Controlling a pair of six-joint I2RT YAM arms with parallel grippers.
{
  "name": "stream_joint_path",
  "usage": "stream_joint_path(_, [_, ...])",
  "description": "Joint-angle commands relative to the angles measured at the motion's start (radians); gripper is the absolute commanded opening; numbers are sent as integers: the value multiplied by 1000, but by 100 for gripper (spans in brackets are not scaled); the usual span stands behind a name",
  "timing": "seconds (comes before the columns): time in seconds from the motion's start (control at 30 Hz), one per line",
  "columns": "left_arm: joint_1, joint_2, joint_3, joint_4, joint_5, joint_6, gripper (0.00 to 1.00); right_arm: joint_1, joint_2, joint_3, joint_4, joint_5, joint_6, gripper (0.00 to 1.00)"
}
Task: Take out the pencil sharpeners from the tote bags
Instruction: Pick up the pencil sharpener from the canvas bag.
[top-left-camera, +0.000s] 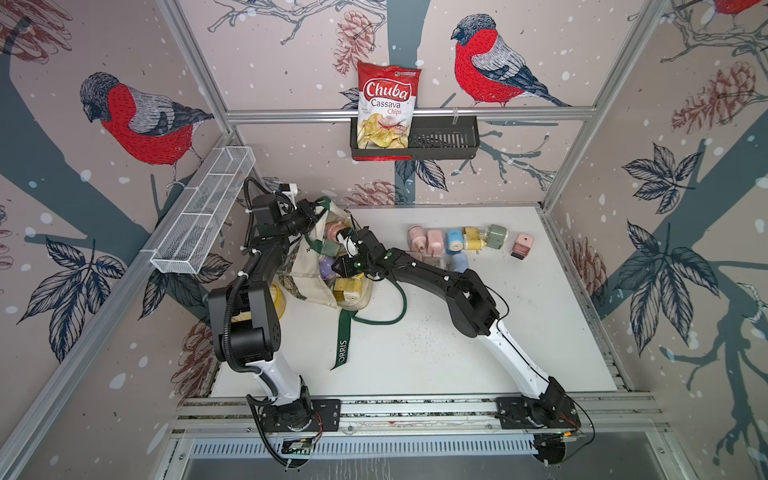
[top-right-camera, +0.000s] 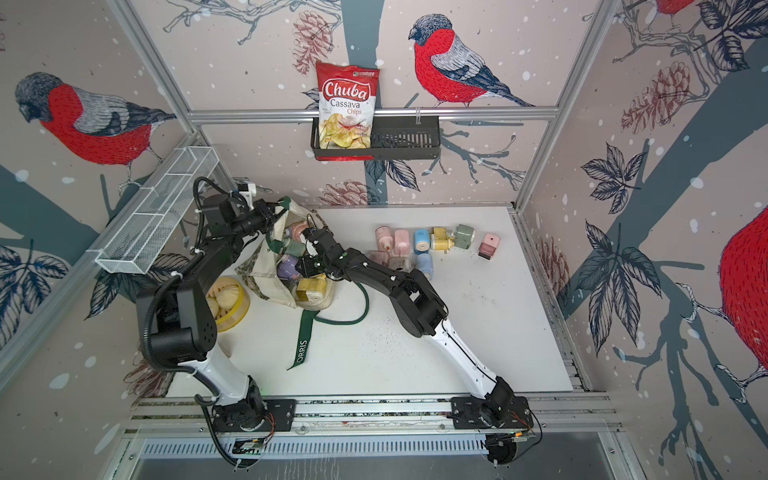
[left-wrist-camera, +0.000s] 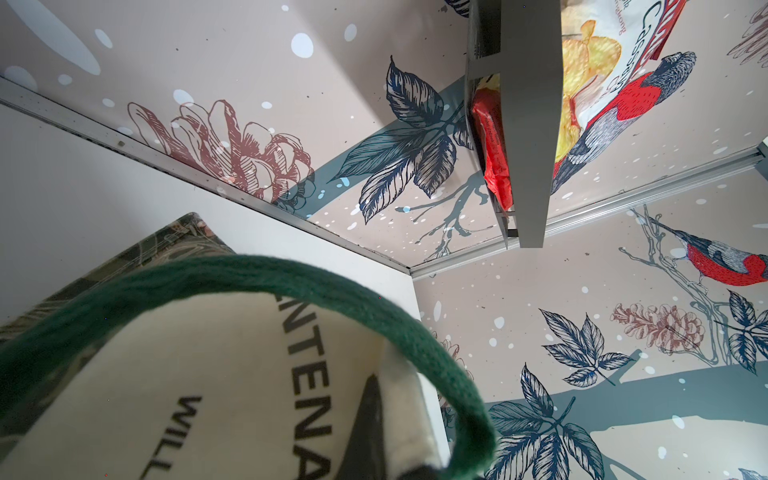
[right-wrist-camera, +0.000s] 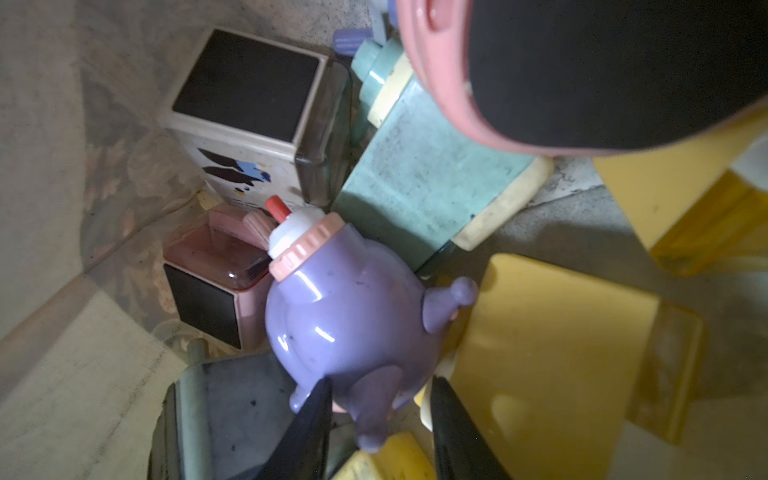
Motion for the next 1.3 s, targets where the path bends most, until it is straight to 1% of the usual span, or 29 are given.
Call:
stream_joint_path(0.0, [0,-6,13,115,43,-9,0,2,9,9,18,20,-7,38])
stream_joint_path(0.13, [0,-6,13,115,44,-9,0,8,9,18,14,33,-31,37])
stream_joint_path(0.23, [0,-6,12,115,44,-8,0,9,9,21,13,40,-38,32])
stream_joint_path(0.43, [0,-6,12,112,43,-7,0,8,24,43,-2,40,-45,19])
stream_joint_path(0.57, [1,-7,13,112,43,-8,0,9,22,47,-10,43,-51,12])
stream_joint_path(0.6, [0,-6,12,113,44,-8,0,9,20,48,-10,42,-54,8])
stream_joint_path(0.63, [0,-6,13,113,44,-8,0,10,18,48,-14,45,-56,6])
stream_joint_path(0.73, [0,-6,15,113,43,-8,0,17,-3,46,-25,69,-76,1])
stream_joint_path(0.9, [0,-7,14,112,43,-8,0,47,-63,15,-37,151,-148,0])
stream_joint_path(1.1, [0,-6,14,111,44,-8,0,64,-142,-70,-14,199,-178,0])
stream_joint_path(1.27, [0,-7,14,111,44,-9,0,79,-183,-79,-73,261,-214,0])
